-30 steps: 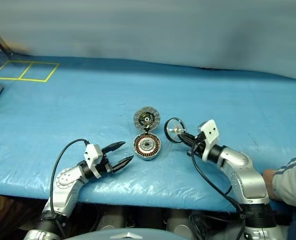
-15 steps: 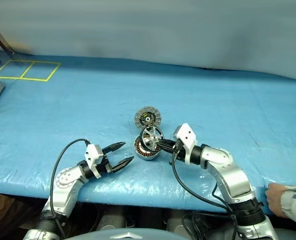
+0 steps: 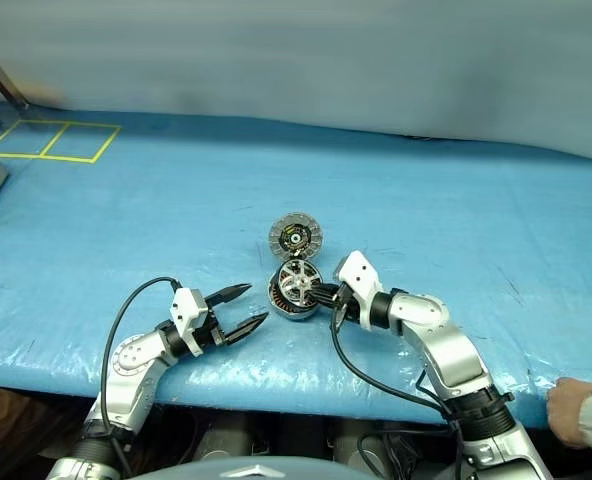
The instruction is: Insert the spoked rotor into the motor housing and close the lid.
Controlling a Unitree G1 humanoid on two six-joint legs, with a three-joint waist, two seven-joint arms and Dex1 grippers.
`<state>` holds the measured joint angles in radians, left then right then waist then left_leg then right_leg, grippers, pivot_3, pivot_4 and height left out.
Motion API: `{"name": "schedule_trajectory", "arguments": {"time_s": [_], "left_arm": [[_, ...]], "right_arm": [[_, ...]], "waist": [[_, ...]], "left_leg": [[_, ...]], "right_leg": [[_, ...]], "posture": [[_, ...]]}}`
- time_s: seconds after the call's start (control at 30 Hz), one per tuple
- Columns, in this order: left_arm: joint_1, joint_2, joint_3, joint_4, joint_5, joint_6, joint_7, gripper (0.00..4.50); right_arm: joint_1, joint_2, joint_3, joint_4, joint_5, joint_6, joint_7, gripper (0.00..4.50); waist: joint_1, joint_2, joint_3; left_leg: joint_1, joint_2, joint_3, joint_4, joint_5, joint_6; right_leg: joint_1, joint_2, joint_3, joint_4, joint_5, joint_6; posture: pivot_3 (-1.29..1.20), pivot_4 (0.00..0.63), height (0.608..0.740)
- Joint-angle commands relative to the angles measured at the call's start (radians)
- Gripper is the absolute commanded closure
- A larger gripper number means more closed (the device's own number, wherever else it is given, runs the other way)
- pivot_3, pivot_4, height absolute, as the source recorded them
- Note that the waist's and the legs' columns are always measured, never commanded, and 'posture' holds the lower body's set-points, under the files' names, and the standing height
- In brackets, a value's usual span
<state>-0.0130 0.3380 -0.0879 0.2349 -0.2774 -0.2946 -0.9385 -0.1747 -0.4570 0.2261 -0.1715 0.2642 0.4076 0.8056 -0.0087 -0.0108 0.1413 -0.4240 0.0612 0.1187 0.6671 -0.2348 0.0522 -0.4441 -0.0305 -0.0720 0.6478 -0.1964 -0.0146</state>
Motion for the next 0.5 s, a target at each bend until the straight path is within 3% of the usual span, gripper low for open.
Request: {"name": "schedule_trajectory", "arguments": {"time_s": [0.03, 0.33, 0.5], "left_arm": [[0.001, 0.004, 0.002, -0.037, 0.003, -0.012, 0.004, 0.93], [0.012, 0.001, -0.001, -0.044, 0.005, -0.014, 0.011, 0.93], [0.018, 0.002, 0.001, -0.051, 0.004, -0.017, 0.017, 0.93]], "right_arm": [[-0.011, -0.001, -0.003, -0.017, -0.003, -0.019, 0.009, 4.46], [-0.011, 0.01, -0.003, -0.012, -0.026, -0.036, -0.004, 1.7], [-0.015, 0.049, -0.024, -0.02, 0.017, -0.026, -0.006, 1.7]], "waist": [[0.0, 0.0, 0.0], [0.0, 0.0, 0.0], [-0.001, 0.0, 0.0]], "left_leg": [[0.0, 0.0, 0.0, 0.0, 0.0, 0.0], [0.0, 0.0, 0.0, 0.0, 0.0, 0.0], [0.0, 0.0, 0.0, 0.0, 0.0, 0.0]], "right_leg": [[0.0, 0.0, 0.0, 0.0, 0.0, 0.0], [0.0, 0.0, 0.0, 0.0, 0.0, 0.0], [0.0, 0.0, 0.0, 0.0, 0.0, 0.0]], "posture": [[0.0, 0.15, 0.74], [0.0, 0.15, 0.74], [0.0, 0.15, 0.74]]}}
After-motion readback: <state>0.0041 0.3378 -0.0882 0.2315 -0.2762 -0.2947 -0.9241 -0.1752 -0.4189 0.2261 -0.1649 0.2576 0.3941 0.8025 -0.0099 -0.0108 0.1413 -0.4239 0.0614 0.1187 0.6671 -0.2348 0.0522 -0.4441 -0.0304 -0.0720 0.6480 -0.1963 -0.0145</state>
